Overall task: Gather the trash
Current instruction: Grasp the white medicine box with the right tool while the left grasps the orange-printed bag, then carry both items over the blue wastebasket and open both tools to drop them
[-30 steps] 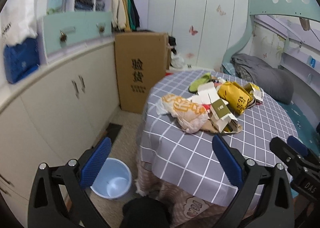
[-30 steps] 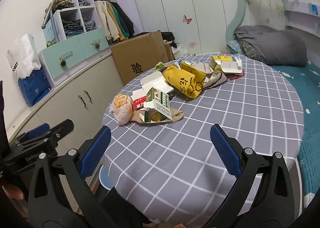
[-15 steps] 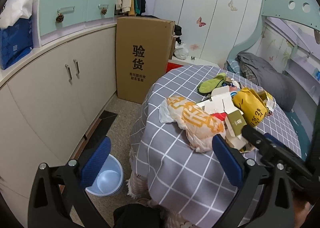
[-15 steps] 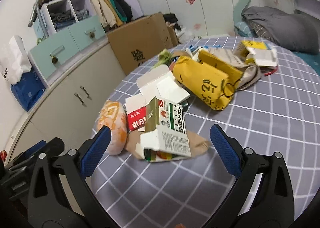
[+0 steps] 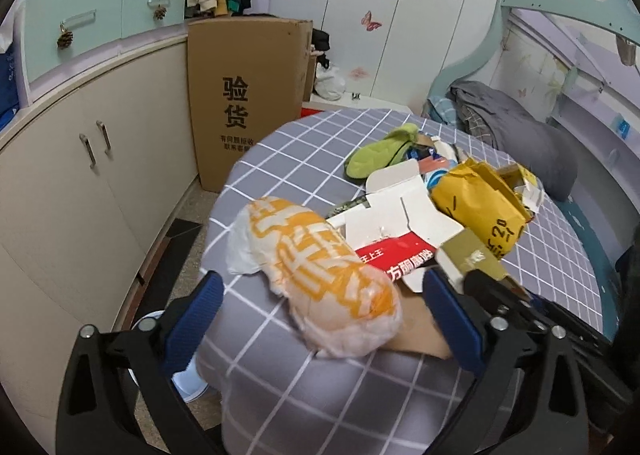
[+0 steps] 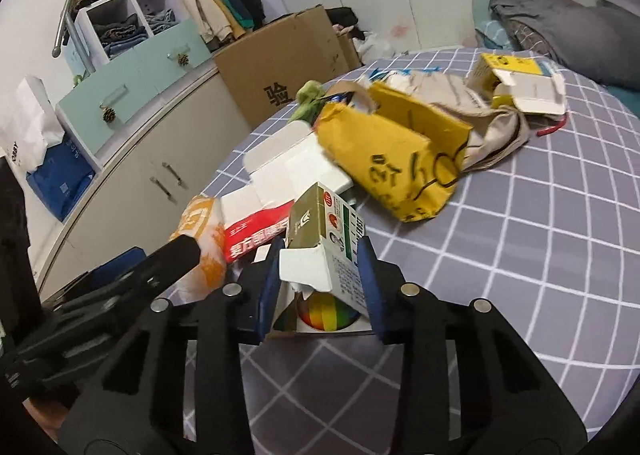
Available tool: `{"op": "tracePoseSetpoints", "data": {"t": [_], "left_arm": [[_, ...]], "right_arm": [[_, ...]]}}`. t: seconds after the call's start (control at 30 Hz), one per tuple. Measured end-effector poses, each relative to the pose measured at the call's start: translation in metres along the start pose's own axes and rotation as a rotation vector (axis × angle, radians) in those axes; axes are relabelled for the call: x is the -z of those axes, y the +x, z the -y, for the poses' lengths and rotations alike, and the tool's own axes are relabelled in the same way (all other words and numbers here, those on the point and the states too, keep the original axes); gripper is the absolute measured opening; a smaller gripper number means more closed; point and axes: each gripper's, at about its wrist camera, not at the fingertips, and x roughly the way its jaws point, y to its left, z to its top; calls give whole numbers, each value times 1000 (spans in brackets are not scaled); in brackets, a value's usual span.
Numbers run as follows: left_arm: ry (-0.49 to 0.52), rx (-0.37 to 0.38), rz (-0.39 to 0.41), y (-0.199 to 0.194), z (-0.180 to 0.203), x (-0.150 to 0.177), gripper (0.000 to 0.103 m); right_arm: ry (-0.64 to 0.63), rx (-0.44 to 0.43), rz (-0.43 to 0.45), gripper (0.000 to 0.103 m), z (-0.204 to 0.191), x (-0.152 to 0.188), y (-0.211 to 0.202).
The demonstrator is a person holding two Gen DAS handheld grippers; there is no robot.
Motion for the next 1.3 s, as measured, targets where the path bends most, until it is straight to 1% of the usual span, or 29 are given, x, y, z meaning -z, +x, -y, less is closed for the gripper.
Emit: {"op": "tracePoseSetpoints", "data": {"t": [0.03,0.07,0.1,0.13,0.17,0.2,0.23,0.3,0.47,0.6,0.67,0.73,0.8,0.87,0.97,1.1,1.17,1.3], "left_arm": [[-7,18,-10,3,0,-1,81],[-14,28,-26,7,1,-1,69],[-17,29,-41,12,1,-2,61],[-17,21,-47,14,1,-1,57],[-16,17,-42,14,1,-1,48],[-17,21,-25,11,0,0,37],[-18,22,-14,7,-1,-1,36],[-20,27,15,-2,-2,0,29],[-14,17,83,-28,-7,1,27],[-5,12,144,-54,-11,2,26],[-9,31,157,-64,-15,2,26],[-18,50,165,-71,-18,2,26],[-18,54,172,-76,-19,2,26],[-13,47,181,-80,-23,4,26],[-25,29,190,-87,-37,7,26],[-68,-7,185,-94,-74,15,26],[-91,-39,181,-96,-93,22,26],[-146,-134,150,-94,-148,36,26]], "right_arm": [[6,1,0,36,2,0,0],[5,-9,3,36,3,0,-1],[1,-5,6,35,2,0,-2],[-5,-3,12,35,1,0,-3],[-9,-4,19,35,0,0,-4],[-10,-4,25,35,-1,0,-6],[-7,-7,31,34,-2,0,-7],[4,-15,52,34,-1,-2,-14],[54,-57,84,34,3,-6,-28],[46,-65,123,34,-7,-9,-43],[47,-77,150,34,-13,-11,-52],[76,-99,175,34,-15,-12,-58],[108,-122,174,34,-16,-15,-60],[91,-121,172,34,-24,-17,-62],[42,-141,158,34,-47,-16,-61],[-39,-187,116,34,-88,-10,-45],[-84,-207,88,34,-111,-5,-32],[-172,-258,14,34,-162,8,6]]}}
